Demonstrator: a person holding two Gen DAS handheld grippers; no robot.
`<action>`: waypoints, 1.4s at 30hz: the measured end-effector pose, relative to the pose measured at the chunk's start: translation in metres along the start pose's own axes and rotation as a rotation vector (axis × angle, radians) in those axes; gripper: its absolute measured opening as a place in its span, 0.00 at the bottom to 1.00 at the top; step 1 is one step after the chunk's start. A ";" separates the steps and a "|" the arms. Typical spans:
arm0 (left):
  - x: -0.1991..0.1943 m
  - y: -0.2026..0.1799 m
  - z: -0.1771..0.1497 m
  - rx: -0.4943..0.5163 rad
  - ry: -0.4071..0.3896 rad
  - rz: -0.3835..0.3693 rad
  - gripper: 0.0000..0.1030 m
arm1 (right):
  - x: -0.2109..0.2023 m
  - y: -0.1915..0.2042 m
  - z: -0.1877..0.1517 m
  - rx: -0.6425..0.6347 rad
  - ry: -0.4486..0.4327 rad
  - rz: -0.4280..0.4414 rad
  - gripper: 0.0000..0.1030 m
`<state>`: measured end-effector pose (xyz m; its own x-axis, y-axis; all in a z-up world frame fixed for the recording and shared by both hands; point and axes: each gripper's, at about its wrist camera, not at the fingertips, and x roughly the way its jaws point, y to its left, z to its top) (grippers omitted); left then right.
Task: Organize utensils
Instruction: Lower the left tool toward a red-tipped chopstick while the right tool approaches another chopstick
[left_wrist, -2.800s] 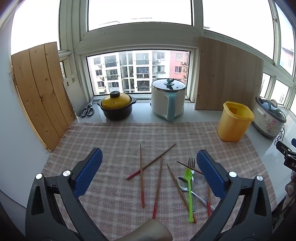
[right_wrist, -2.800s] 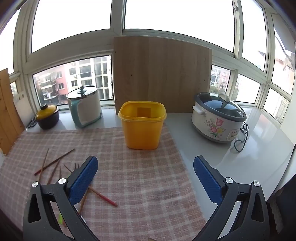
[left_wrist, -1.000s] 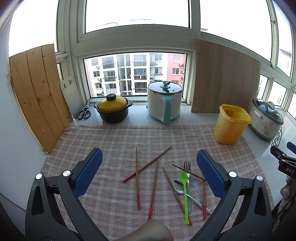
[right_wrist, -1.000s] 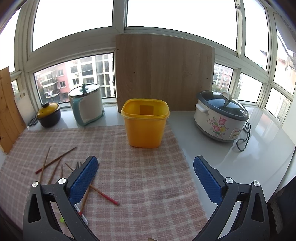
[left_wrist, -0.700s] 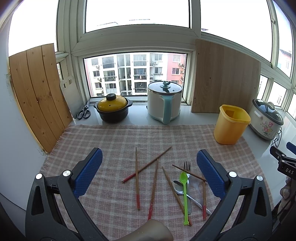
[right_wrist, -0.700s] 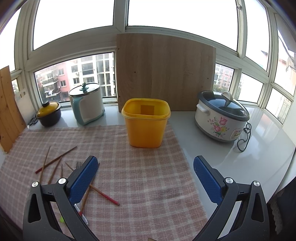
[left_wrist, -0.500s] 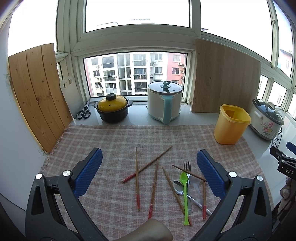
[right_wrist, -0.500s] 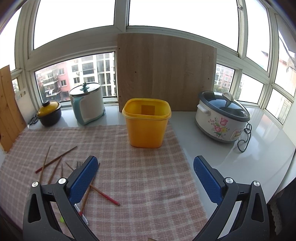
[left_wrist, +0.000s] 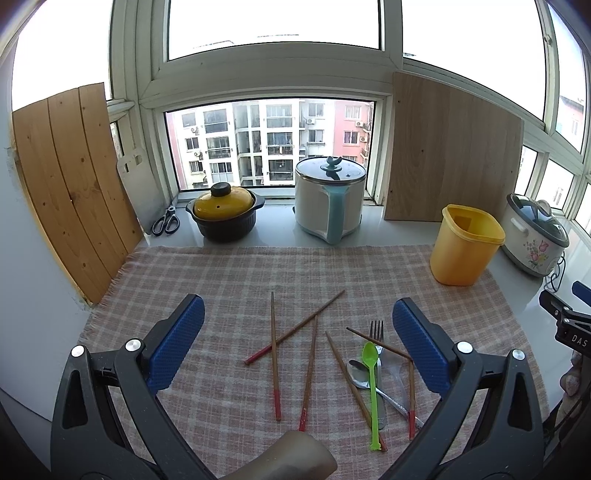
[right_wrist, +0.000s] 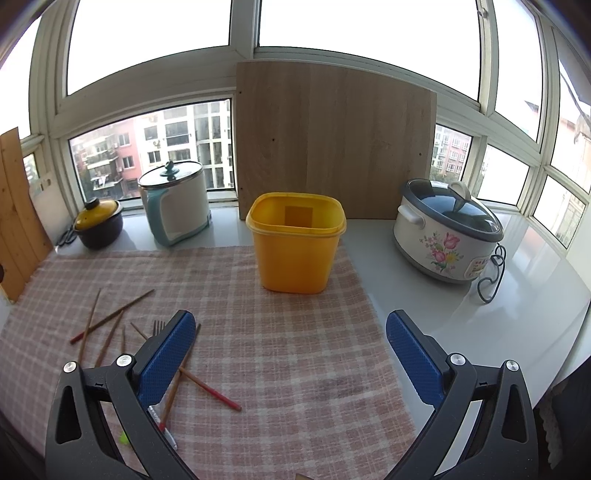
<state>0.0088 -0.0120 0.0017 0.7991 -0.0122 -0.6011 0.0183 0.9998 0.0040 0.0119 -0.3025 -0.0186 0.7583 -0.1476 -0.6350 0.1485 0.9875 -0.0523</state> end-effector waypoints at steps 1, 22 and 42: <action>0.003 0.001 -0.001 -0.001 0.000 0.000 1.00 | 0.001 0.000 0.000 -0.001 0.001 0.002 1.00; 0.064 0.040 -0.034 0.040 0.110 -0.018 0.94 | 0.046 0.017 -0.009 -0.081 0.081 0.150 0.99; 0.145 0.041 -0.045 0.074 0.306 -0.211 0.42 | 0.105 0.088 -0.022 -0.330 0.287 0.410 0.77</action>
<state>0.0987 0.0283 -0.1213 0.5566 -0.2014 -0.8060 0.2152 0.9720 -0.0942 0.0906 -0.2302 -0.1071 0.5033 0.2245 -0.8344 -0.3602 0.9323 0.0335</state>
